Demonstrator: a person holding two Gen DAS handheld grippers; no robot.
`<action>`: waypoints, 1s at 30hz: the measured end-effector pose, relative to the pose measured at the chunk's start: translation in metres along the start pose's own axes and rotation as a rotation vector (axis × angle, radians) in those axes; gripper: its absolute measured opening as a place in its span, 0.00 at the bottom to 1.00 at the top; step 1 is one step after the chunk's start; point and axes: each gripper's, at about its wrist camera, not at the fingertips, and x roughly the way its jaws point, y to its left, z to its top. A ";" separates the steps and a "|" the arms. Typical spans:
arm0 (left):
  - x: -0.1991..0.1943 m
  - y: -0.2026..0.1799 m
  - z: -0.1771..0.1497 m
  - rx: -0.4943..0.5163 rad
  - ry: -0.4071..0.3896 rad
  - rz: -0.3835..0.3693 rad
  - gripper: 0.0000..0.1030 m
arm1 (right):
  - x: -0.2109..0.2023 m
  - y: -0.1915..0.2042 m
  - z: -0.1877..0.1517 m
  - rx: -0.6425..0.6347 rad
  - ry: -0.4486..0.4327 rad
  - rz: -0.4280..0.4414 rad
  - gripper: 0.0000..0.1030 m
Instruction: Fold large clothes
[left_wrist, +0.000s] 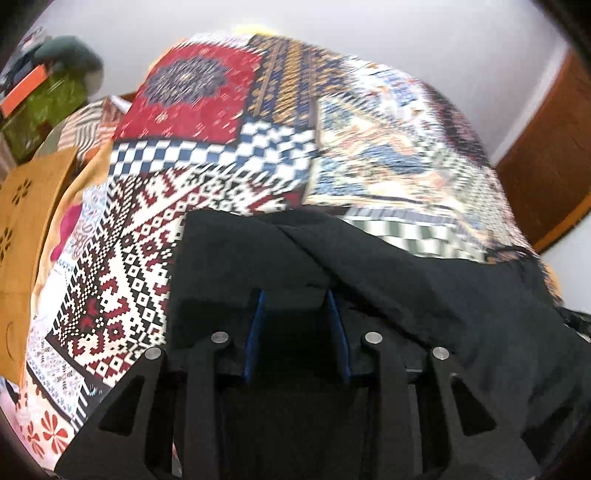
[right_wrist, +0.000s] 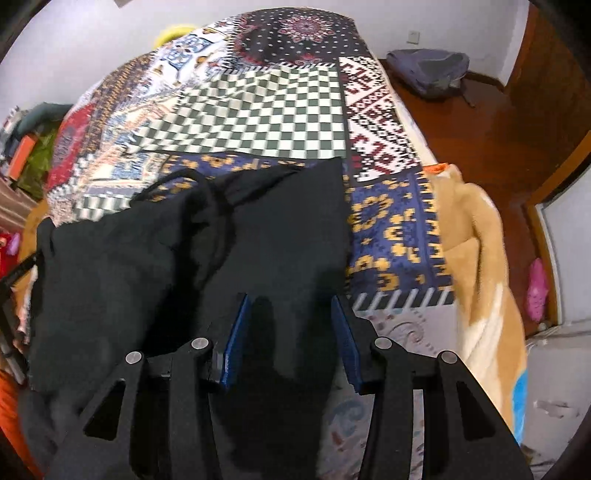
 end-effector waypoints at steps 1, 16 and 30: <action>0.009 0.003 0.000 -0.005 0.020 0.012 0.33 | 0.000 0.000 0.000 -0.004 0.002 -0.006 0.40; -0.074 -0.010 -0.023 0.106 -0.054 0.072 0.33 | -0.077 0.006 -0.035 -0.022 -0.091 -0.001 0.41; -0.183 -0.001 -0.080 0.167 -0.145 0.058 0.52 | -0.158 0.003 -0.093 -0.041 -0.242 0.004 0.48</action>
